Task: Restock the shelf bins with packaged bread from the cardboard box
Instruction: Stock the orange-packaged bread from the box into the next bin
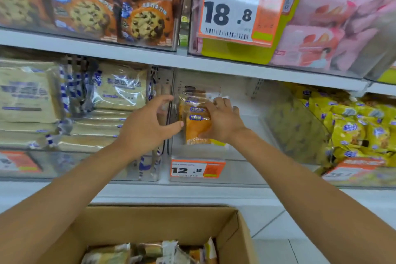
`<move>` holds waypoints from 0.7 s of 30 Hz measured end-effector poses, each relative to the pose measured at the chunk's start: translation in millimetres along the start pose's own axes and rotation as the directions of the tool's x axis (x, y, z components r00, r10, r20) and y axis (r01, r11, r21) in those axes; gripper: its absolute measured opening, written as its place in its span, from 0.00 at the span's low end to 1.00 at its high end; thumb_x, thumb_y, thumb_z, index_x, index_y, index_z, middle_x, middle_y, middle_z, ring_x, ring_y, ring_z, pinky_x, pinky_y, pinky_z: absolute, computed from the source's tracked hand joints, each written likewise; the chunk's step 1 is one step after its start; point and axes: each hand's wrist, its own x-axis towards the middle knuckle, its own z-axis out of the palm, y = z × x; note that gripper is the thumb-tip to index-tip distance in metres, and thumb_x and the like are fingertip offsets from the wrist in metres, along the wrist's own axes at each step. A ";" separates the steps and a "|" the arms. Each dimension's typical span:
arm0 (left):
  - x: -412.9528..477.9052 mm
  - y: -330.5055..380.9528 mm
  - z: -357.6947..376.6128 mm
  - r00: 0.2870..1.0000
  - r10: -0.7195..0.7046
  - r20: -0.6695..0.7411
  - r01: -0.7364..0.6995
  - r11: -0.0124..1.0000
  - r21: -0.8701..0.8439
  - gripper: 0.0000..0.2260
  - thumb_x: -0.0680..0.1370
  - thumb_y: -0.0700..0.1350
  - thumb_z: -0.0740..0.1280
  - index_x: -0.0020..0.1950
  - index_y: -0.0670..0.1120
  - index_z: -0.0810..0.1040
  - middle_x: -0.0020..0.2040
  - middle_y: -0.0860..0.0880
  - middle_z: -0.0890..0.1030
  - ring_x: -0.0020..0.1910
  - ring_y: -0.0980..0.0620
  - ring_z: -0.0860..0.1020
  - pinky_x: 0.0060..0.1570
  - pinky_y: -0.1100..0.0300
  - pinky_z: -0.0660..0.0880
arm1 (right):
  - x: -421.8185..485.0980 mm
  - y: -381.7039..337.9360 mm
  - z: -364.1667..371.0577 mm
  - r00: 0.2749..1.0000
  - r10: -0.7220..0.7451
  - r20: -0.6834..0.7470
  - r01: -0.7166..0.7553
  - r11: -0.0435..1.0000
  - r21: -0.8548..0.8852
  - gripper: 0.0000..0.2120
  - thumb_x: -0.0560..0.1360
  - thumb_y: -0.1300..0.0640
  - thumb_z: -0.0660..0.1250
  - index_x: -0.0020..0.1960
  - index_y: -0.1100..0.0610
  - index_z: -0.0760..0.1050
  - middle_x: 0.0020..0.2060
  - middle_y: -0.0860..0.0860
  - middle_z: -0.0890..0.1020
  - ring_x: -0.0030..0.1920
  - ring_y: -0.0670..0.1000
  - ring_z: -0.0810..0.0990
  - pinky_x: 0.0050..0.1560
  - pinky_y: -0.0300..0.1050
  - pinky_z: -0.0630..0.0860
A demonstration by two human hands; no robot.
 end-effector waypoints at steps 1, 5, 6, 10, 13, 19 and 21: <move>-0.5 0.0 0.3 1.000 -0.005 -0.003 0.005 1.000 -0.011 0.37 0.61 0.71 0.65 0.69 0.64 0.67 0.65 0.54 0.78 0.61 0.53 0.77 0.64 0.49 0.74 | 2.7 -2.5 1.2 1.000 0.004 0.000 -0.004 0.998 0.055 0.49 0.62 0.36 0.76 0.75 0.48 0.57 0.74 0.55 0.58 0.74 0.60 0.56 0.69 0.63 0.61; -1.8 0.4 -0.3 1.000 -0.011 -0.006 0.011 0.999 -0.039 0.37 0.60 0.71 0.64 0.69 0.65 0.67 0.65 0.57 0.77 0.62 0.56 0.77 0.65 0.49 0.73 | 2.6 -4.3 -2.5 0.997 -0.009 0.082 -0.019 0.946 0.324 0.58 0.59 0.37 0.79 0.78 0.39 0.47 0.79 0.49 0.38 0.78 0.57 0.39 0.74 0.67 0.46; -2.0 0.5 -0.5 1.000 -0.010 -0.003 0.010 0.999 -0.040 0.37 0.61 0.71 0.64 0.69 0.65 0.67 0.65 0.57 0.77 0.61 0.57 0.77 0.65 0.50 0.74 | 1.1 0.5 -4.4 0.997 0.025 0.069 -0.050 0.923 0.381 0.60 0.58 0.36 0.79 0.78 0.39 0.45 0.78 0.48 0.35 0.78 0.55 0.36 0.75 0.66 0.45; -3.0 1.4 -0.7 1.000 0.002 -0.010 -0.003 1.000 -0.020 0.33 0.66 0.67 0.68 0.70 0.65 0.67 0.66 0.57 0.77 0.60 0.58 0.77 0.64 0.51 0.73 | 1.4 17.3 -7.4 0.977 0.103 0.188 -0.188 0.831 0.523 0.66 0.59 0.40 0.81 0.78 0.41 0.36 0.76 0.49 0.29 0.79 0.55 0.40 0.77 0.54 0.54; -3.3 1.2 0.3 1.000 0.006 -0.018 -0.007 1.000 -0.022 0.32 0.68 0.65 0.69 0.71 0.64 0.67 0.66 0.57 0.77 0.62 0.57 0.76 0.65 0.50 0.73 | 6.4 6.2 -2.8 0.970 0.047 0.240 -0.196 0.737 0.647 0.65 0.60 0.49 0.83 0.79 0.43 0.38 0.76 0.50 0.28 0.79 0.53 0.50 0.72 0.45 0.60; -2.9 2.2 0.5 1.000 0.010 -0.019 -0.010 1.000 -0.029 0.34 0.65 0.68 0.68 0.71 0.64 0.67 0.67 0.57 0.76 0.62 0.58 0.75 0.65 0.51 0.72 | -5.1 8.3 -1.0 0.994 -0.059 0.097 0.017 0.922 0.386 0.64 0.58 0.33 0.78 0.78 0.39 0.38 0.76 0.48 0.29 0.77 0.54 0.32 0.75 0.61 0.41; -3.3 3.4 0.7 1.000 0.013 -0.027 -0.013 1.000 -0.026 0.34 0.66 0.66 0.68 0.71 0.63 0.67 0.67 0.57 0.76 0.63 0.59 0.74 0.65 0.51 0.72 | -8.9 3.1 3.0 0.970 -0.238 0.047 0.235 0.970 0.058 0.62 0.60 0.29 0.73 0.78 0.41 0.37 0.78 0.51 0.33 0.77 0.56 0.32 0.72 0.68 0.36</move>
